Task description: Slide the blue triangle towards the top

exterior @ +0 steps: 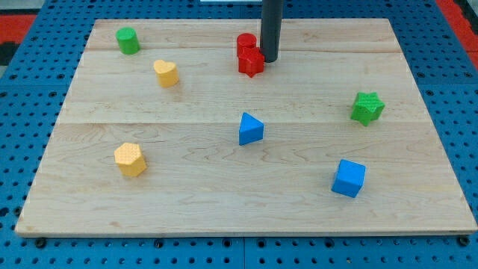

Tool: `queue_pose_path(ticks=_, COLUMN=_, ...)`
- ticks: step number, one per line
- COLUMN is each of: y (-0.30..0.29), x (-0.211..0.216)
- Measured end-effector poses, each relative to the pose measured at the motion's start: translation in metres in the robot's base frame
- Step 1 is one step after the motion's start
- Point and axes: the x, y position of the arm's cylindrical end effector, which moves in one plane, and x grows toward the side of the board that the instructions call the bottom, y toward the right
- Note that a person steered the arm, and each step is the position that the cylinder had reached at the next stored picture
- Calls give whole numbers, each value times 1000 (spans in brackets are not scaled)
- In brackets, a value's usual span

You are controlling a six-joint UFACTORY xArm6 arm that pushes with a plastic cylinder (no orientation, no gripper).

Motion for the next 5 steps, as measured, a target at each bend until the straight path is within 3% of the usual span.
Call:
queue_pose_path(ticks=1, y=-13, x=0)
queue_pose_path(ticks=2, y=42, x=26)
queue_pose_path(ticks=4, y=67, x=176)
queue_pose_path(ticks=5, y=22, x=184)
